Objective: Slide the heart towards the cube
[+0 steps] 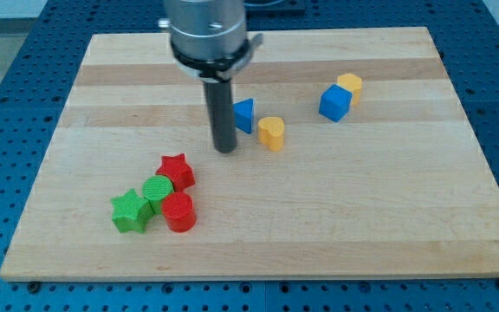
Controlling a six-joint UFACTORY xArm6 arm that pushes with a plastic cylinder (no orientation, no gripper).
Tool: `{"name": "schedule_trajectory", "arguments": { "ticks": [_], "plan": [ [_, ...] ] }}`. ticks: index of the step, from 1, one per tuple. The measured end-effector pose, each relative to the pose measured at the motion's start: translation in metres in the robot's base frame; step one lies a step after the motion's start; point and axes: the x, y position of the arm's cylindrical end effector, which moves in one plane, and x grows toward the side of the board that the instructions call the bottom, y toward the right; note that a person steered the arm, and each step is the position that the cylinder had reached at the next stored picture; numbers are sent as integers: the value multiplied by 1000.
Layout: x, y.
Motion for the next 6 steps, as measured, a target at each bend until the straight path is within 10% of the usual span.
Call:
{"name": "schedule_trajectory", "arguments": {
  "ticks": [6],
  "plan": [
    [0,60]
  ]
}}
